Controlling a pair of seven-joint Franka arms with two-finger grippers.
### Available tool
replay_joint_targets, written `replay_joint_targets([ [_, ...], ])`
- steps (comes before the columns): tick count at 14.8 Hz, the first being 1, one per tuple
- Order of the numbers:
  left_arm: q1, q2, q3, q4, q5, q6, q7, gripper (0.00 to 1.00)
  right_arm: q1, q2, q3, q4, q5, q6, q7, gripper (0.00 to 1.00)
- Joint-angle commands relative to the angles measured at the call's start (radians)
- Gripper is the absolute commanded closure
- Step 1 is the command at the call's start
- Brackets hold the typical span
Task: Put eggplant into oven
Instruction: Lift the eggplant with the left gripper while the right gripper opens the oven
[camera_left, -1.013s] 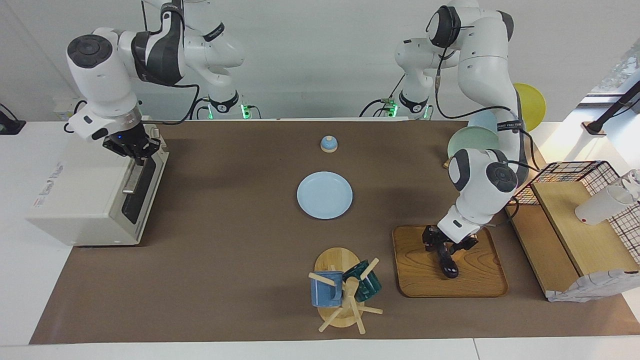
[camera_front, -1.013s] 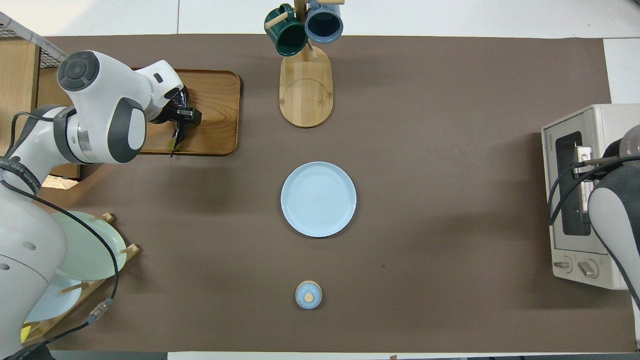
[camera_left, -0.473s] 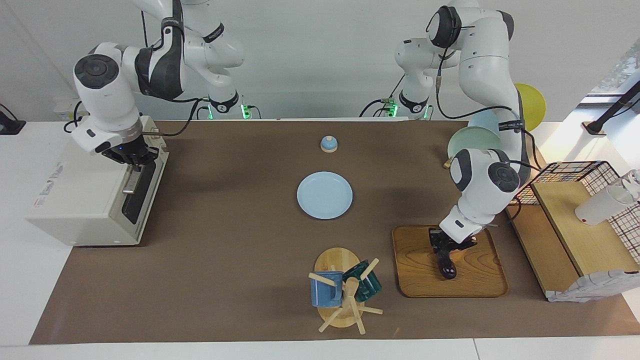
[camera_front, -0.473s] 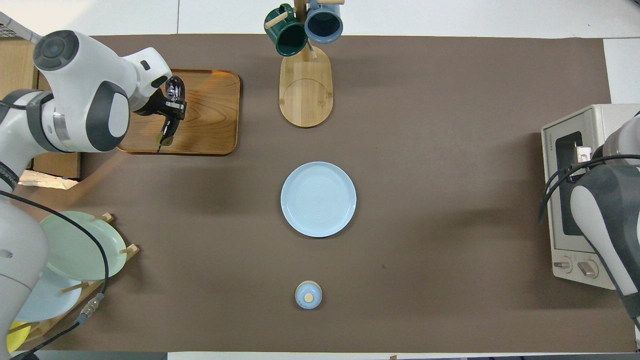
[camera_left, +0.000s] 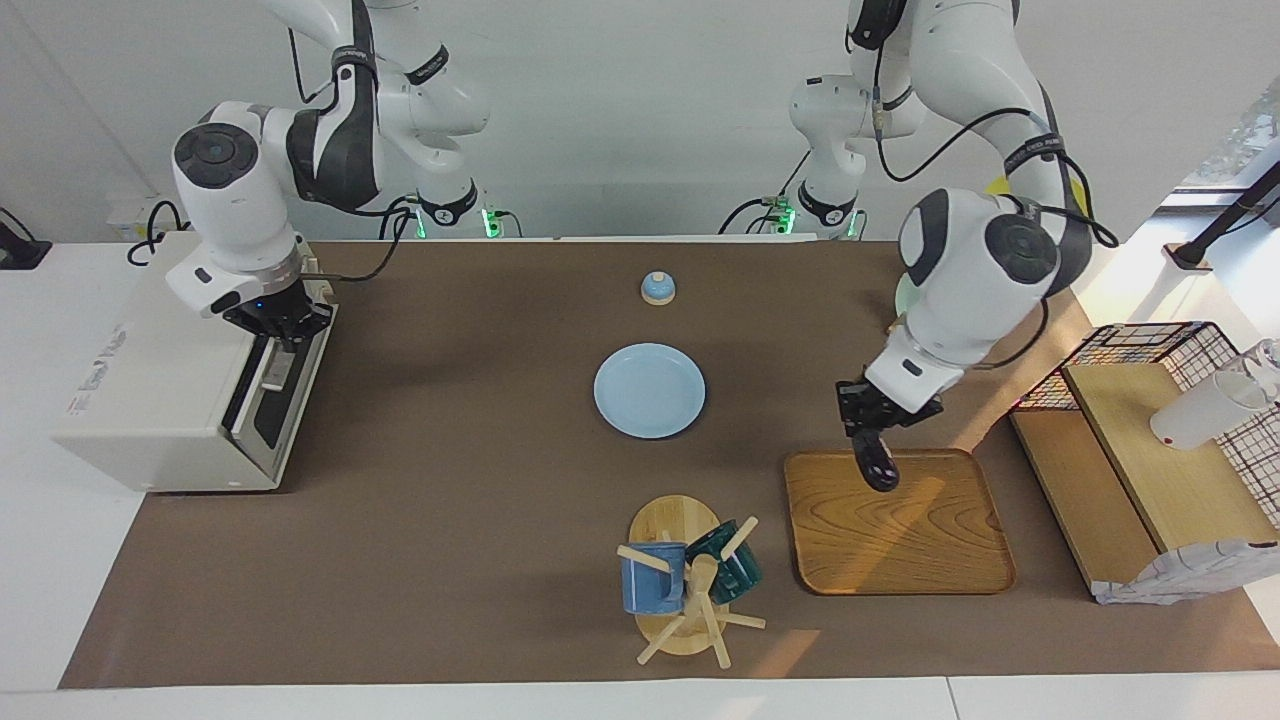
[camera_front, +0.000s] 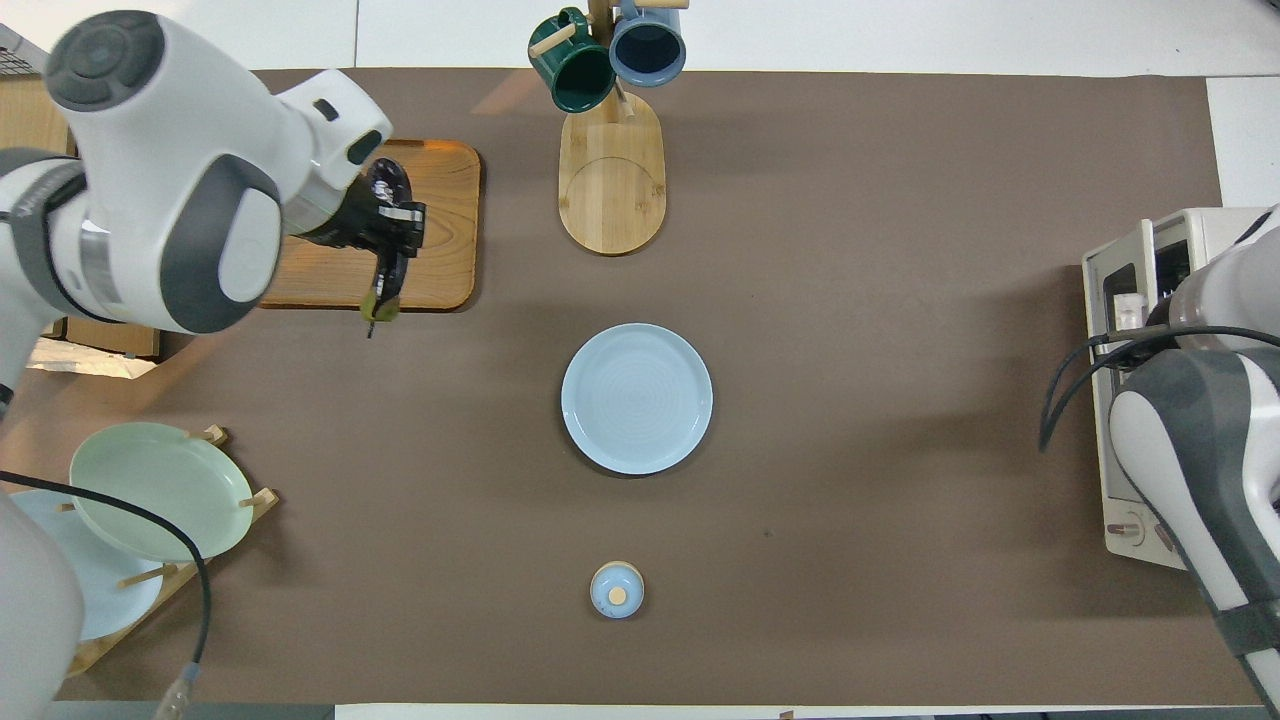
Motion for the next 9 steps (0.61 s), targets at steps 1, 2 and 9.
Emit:
replay_joint_targets([
  [1,-0.118,-0.070,0.018,-0.111,-0.008,0.028,-0.145,1.00,0.014,0.032,0.001,-0.040,0.078,0.096,0.033,1.00],
  [2,-0.150,-0.082,0.016,-0.137,-0.008,0.062,-0.191,1.00,0.014,0.047,0.001,-0.041,0.101,0.121,0.035,1.00],
  [9,-0.379,-0.113,0.018,-0.436,-0.010,0.465,-0.377,1.00,0.063,0.080,0.002,-0.138,0.150,0.286,0.088,1.00],
])
